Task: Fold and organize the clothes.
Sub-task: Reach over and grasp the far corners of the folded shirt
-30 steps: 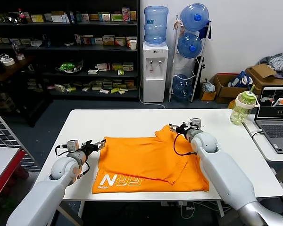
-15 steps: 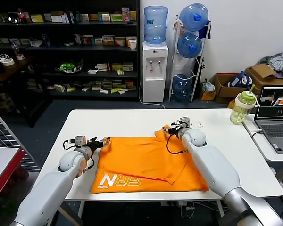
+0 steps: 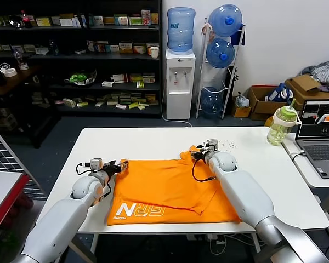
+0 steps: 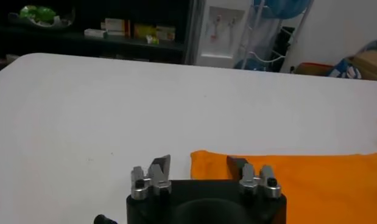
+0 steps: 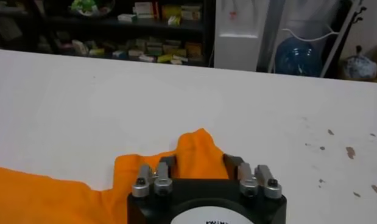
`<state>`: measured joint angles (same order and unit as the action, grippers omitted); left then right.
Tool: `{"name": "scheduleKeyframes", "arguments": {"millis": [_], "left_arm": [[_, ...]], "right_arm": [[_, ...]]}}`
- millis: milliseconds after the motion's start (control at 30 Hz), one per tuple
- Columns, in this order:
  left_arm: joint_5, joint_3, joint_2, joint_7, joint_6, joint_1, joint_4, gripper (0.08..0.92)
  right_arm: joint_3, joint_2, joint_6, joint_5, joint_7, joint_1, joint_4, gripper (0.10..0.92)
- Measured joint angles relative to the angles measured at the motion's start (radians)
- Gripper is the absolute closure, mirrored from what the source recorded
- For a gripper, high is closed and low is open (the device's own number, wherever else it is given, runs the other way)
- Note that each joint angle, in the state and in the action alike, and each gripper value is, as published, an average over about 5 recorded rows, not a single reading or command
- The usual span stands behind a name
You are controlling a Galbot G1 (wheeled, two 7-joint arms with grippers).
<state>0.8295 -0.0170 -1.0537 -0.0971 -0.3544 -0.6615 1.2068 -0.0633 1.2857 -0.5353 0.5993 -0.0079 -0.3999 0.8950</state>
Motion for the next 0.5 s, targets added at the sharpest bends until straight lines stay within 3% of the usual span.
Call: {"name": "scheduleKeyframes", "arguments": {"millis": [367, 500], "left_arm": [[-0.007, 0.001, -0.005, 0.007, 0.021, -0.010, 0.004, 0.727], [-0.005, 0.006, 0.001, 0.007, 0.029, -0.019, 0.020, 0.839]], "right_arm": [[0.005, -0.010, 0.038, 0.018, 0.000, -0.026, 0.025, 0.868], [0.008, -0.021, 0.061, 0.029, 0.008, -0.041, 0.055, 0.900]]}}
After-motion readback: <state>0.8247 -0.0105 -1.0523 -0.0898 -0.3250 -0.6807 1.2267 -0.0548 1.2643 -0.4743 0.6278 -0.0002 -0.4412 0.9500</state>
